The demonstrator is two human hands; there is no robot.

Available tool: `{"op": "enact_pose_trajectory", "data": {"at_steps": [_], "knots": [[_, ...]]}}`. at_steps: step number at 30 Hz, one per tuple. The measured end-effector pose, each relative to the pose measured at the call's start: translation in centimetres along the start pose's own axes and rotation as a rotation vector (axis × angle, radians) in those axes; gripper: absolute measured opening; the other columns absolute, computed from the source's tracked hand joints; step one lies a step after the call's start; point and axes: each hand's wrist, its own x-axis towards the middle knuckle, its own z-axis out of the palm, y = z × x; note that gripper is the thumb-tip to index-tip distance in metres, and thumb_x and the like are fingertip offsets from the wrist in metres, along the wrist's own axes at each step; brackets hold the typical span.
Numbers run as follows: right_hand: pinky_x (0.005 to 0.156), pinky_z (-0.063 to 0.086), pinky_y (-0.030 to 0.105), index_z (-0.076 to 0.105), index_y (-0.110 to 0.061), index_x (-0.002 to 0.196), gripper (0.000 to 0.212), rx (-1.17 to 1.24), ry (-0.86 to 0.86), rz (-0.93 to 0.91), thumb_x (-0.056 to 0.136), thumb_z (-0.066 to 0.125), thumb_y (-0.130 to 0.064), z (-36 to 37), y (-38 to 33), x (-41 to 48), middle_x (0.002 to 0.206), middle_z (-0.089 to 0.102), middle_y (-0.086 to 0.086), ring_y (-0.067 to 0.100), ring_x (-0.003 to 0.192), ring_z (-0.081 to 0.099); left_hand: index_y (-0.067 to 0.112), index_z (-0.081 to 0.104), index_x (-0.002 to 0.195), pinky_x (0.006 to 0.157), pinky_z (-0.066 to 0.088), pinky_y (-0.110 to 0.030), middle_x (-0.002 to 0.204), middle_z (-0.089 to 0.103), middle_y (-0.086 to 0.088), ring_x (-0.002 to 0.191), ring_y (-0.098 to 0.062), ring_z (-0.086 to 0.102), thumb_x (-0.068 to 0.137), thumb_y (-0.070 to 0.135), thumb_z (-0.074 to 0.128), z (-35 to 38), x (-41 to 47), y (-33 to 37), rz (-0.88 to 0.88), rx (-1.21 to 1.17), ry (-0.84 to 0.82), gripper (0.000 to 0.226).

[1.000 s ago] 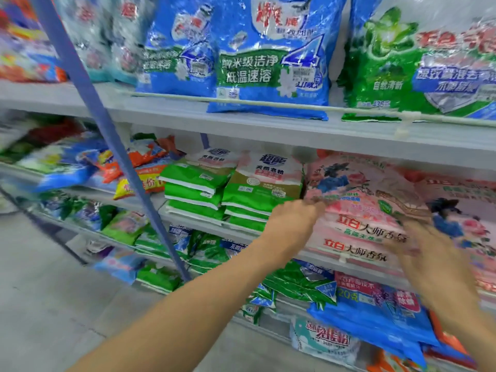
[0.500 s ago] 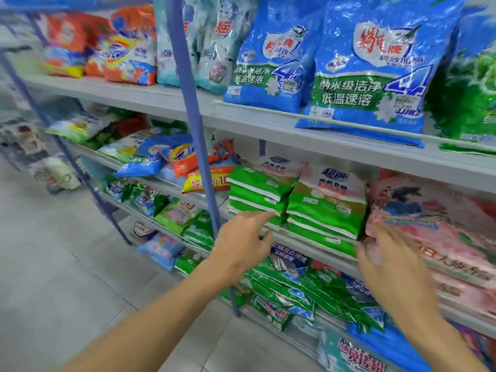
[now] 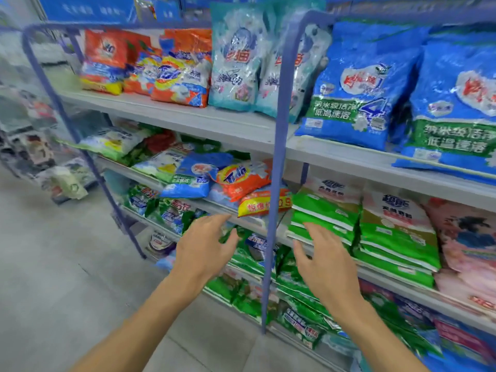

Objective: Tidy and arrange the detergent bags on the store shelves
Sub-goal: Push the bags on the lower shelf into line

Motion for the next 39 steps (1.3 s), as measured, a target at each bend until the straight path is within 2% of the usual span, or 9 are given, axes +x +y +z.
{"op": "enact_pose_trajectory", "data": {"at_steps": [10, 13, 16, 21, 23, 27, 29, 33, 39], "knots": [[0.107, 0.041, 0.035, 0.048, -0.018, 0.145, 0.048, 0.108, -0.066, 0.01, 0.104, 0.051, -0.043, 7.3, -6.9, 6.8, 0.144, 0.055, -0.001, 0.02, 0.137, 0.046, 0.022, 0.047, 0.151, 0.084, 0.056, -0.042, 0.113, 0.073, -0.008, 0.099, -0.028, 0.068, 0.097, 0.056, 0.052, 0.3, 7.4, -5.3, -0.105, -0.069, -0.078, 0.064], [0.106, 0.042, 0.038, 0.045, -0.019, 0.147, 0.051, 0.162, -0.083, 0.026, 0.104, 0.051, -0.045, 9.9, -7.9, 10.6, 0.145, 0.054, 0.001, 0.023, 0.138, 0.045, 0.016, 0.044, 0.15, 0.093, 0.051, -0.043, 0.12, 0.07, -0.012, 0.111, -0.032, 0.065, 0.097, 0.063, 0.048, 2.6, 11.2, -6.0, -0.208, -0.194, -0.119, 0.072], [0.115, 0.035, 0.038, 0.031, -0.015, 0.157, 0.063, 0.229, -0.076, 0.073, 0.104, 0.05, -0.044, 12.8, -8.5, 14.4, 0.159, 0.042, 0.005, 0.024, 0.146, 0.037, 0.012, 0.058, 0.128, 0.089, 0.046, -0.04, 0.121, 0.067, -0.01, 0.115, -0.032, 0.06, 0.098, 0.059, 0.052, 5.1, 15.4, -6.5, -0.279, -0.323, -0.145, 0.056], [0.108, 0.04, 0.042, 0.031, -0.016, 0.157, 0.061, 0.251, 0.025, 0.235, 0.104, 0.05, -0.041, 16.4, -8.5, 20.3, 0.153, 0.044, 0.016, 0.034, 0.139, 0.044, 0.023, 0.048, 0.076, 0.071, 0.043, -0.032, 0.075, 0.052, 0.007, 0.078, -0.017, 0.055, 0.097, 0.056, 0.059, 8.8, 20.2, -7.6, -0.45, -0.526, -0.16, 0.04], [0.114, 0.035, 0.041, 0.024, -0.014, 0.16, 0.065, 0.222, 0.026, 0.291, 0.105, 0.047, -0.04, 17.4, -8.2, 22.4, 0.162, 0.032, 0.018, 0.035, 0.146, 0.036, 0.024, 0.051, 0.075, 0.069, 0.051, -0.029, 0.073, 0.061, 0.004, 0.073, -0.015, 0.063, 0.089, 0.059, 0.068, 10.2, 21.6, -7.9, -0.539, -0.678, -0.16, 0.042], [0.122, 0.022, 0.042, 0.022, -0.013, 0.161, 0.064, 0.154, 0.047, 0.295, 0.106, 0.045, -0.038, 19.7, -7.9, 24.2, 0.169, 0.015, 0.014, 0.034, 0.154, 0.021, 0.016, 0.07, 0.093, 0.087, 0.061, -0.048, 0.098, 0.077, -0.014, 0.096, -0.035, 0.074, 0.038, 0.074, 0.081, 15.6, 24.9, -10.8, -0.696, -0.917, -0.141, 0.081], [0.119, 0.028, 0.045, 0.026, -0.019, 0.159, 0.059, 0.117, 0.067, 0.299, 0.106, 0.044, -0.039, 20.6, -8.0, 24.2, 0.17, 0.013, 0.011, 0.036, 0.152, 0.024, 0.019, 0.074, 0.095, 0.088, 0.061, -0.047, 0.095, 0.079, -0.005, 0.093, -0.03, 0.075, 0.034, 0.059, 0.086, 15.9, 25.4, -10.9, -0.698, -1.011, -0.153, 0.074], [0.112, 0.034, 0.041, 0.046, -0.017, 0.146, 0.053, 0.238, 0.21, 0.362, 0.1, 0.057, -0.041, 20.4, -8.2, 24.8, 0.154, 0.038, 0.011, 0.034, 0.141, 0.037, 0.013, 0.071, 0.1, 0.078, 0.063, -0.039, 0.092, 0.079, -0.007, 0.079, -0.023, 0.075, 0.069, 0.008, 0.087, 13.4, 25.5, -10.7, -0.709, -1.208, -0.262, 0.035], [0.086, 0.048, 0.037, 0.063, -0.029, 0.115, 0.043, 0.745, 0.11, 0.571, 0.082, 0.076, -0.053, 18.5, -10.2, 24.1, 0.115, 0.066, -0.004, 0.023, 0.105, 0.062, 0.009, 0.066, 0.108, 0.088, 0.06, -0.047, 0.101, 0.079, -0.01, 0.088, -0.026, 0.076, 0.079, -0.008, 0.072, 8.1, 23.5, -15.0, -0.649, -1.389, -0.385, 0.034]]}}
